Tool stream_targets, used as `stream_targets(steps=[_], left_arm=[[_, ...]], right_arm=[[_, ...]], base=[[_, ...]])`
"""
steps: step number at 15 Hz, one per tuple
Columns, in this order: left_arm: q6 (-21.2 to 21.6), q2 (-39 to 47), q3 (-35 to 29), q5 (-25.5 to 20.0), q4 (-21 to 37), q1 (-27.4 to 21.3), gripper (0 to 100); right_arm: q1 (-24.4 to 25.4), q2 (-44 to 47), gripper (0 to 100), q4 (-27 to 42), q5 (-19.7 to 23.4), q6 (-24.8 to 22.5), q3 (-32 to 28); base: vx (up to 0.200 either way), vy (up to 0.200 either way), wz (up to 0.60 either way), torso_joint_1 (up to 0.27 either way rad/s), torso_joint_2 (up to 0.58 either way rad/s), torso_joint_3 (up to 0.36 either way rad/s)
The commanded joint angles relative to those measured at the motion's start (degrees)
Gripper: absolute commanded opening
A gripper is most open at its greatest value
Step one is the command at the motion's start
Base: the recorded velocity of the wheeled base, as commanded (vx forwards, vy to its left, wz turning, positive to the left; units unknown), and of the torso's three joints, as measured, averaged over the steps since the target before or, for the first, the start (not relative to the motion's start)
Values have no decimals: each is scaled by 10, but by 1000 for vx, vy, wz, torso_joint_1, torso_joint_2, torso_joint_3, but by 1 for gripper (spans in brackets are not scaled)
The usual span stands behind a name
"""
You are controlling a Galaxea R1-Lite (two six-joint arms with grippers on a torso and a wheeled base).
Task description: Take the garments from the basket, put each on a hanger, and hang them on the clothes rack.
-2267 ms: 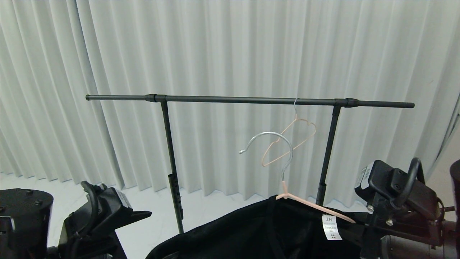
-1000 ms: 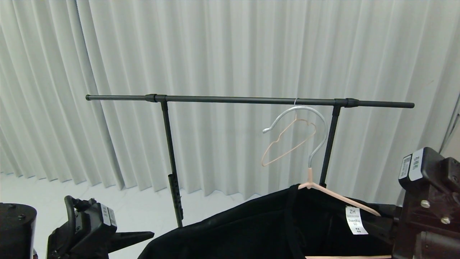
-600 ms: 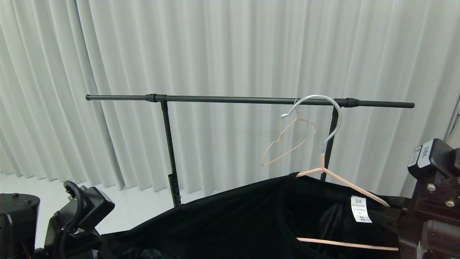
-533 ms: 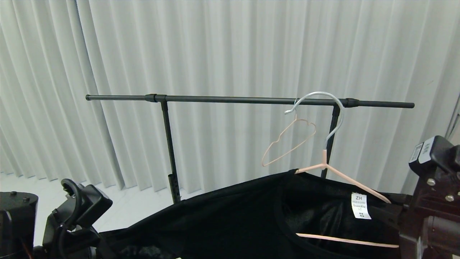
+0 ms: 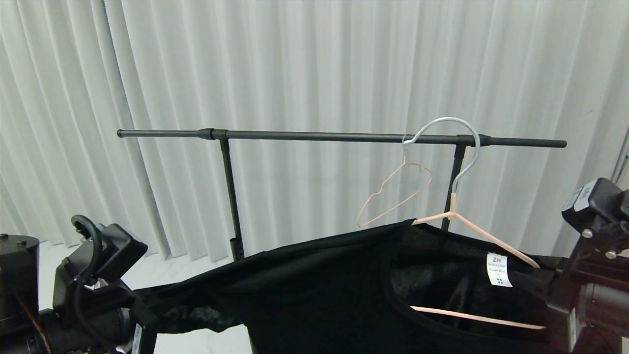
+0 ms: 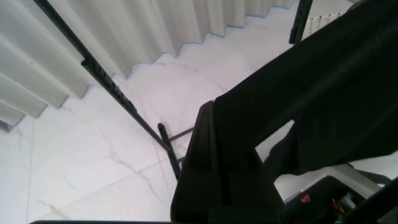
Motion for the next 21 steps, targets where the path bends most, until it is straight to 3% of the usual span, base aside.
stream_targets(steps=[1, 7, 8, 13, 14, 16, 17, 18, 19, 20, 21], left_arm=[[0, -2, -3, 0, 0, -3, 0], [-1, -4, -4, 0, 0, -28, 0], [-1, -4, -5, -1, 0, -30, 100], [-11, -18, -17, -7, 0, -32, 100], [-37, -25, -26, -15, 0, -45, 100], [-155, -42, -75, -13, 0, -111, 100], [-182, -43, -90, -6, 0, -129, 100], [-200, -33, -119, 30, 3, -146, 100], [-191, -4, -138, 82, 5, -153, 100], [-181, 7, -143, 107, 7, -153, 100], [-145, 40, -149, 175, 13, -153, 100]], right_arm=[[-9, 0, 0, 0, 0, 0, 1], [-14, 0, 0, 0, 0, 0, 1], [-18, 0, 0, 0, 0, 0, 1], [-40, 0, 0, 2, 0, -1, 1], [-47, 1, 0, 3, 0, -1, 1], [-74, 0, 0, 28, 0, -1, 5], [-81, 0, 0, 39, -1, -1, 3], [-102, 3, 0, 69, -5, -1, -6], [-118, 12, 0, 109, -31, -1, -25], [-126, 20, 0, 124, -41, 0, -34], [-154, 34, 0, 152, -51, 0, -54]], base=[[0, 0, 0, 0, 0, 0], [0, 0, 0, 0, 0, 0], [0, 0, 0, 0, 0, 0], [0, 0, 0, 0, 0, 0], [0, 0, 0, 0, 0, 0], [0, 0, 0, 0, 0, 0], [0, 0, 0, 0, 0, 0], [0, 0, 0, 0, 0, 0], [0, 0, 0, 0, 0, 0], [0, 0, 0, 0, 0, 0], [0, 0, 0, 0, 0, 0]])
